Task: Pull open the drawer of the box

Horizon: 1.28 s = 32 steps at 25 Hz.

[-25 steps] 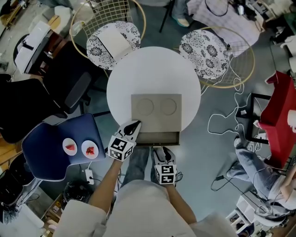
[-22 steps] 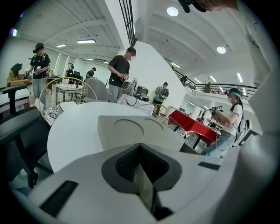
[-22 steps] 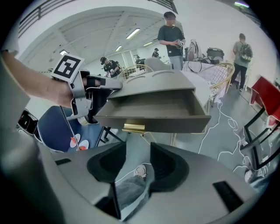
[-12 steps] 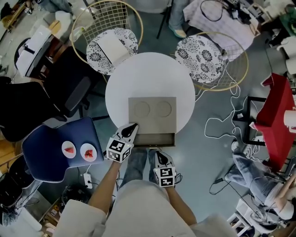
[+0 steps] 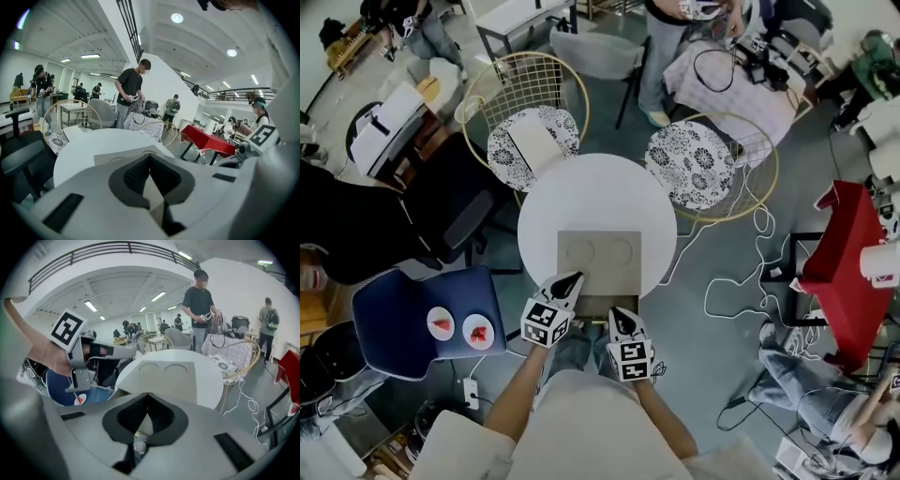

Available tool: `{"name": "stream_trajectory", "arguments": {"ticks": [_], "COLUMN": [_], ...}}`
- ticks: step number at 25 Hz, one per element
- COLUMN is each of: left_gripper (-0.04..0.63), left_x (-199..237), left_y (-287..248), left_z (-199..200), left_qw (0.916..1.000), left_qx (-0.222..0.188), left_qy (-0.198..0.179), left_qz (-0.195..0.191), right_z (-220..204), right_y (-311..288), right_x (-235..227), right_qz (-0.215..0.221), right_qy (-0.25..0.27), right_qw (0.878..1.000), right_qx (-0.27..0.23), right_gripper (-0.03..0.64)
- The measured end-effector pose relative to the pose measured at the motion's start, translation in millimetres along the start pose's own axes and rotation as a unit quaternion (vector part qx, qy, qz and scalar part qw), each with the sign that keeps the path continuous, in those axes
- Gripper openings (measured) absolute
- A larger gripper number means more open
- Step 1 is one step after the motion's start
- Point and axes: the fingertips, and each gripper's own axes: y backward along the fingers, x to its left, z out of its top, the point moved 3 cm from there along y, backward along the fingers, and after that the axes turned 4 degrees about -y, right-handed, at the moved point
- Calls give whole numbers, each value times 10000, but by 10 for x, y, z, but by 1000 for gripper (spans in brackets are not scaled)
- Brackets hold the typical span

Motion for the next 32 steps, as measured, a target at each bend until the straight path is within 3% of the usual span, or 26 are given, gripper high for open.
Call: {"name": "stream_trajectory", "arguments": {"ticks": [9, 16, 24, 32], "left_gripper": [11, 12, 11, 12], "left_x": [-319, -644, -904, -1062], "left_y": [112, 228, 388, 696], "left_z": [624, 1123, 1200, 971], "left_qw": [9976, 9910, 9887, 9887], "left_qx": [-526, -1109, -1296, -1326], "left_qy": [-337, -640, -701, -691], "left_qz": [282, 393, 286, 134], "right_z": [1316, 1832, 1825, 1579], "right_y": [219, 459, 756, 929], "right_x": [-174, -77, 92, 374], "right_qz": [396, 824, 954, 909], "right_qy": [649, 813, 778, 818], "right_qw": [9875, 9715, 9658, 9666], "right_qx": [-1383, -2068, -2283, -2252], "right_gripper": [17, 17, 17, 15]}}
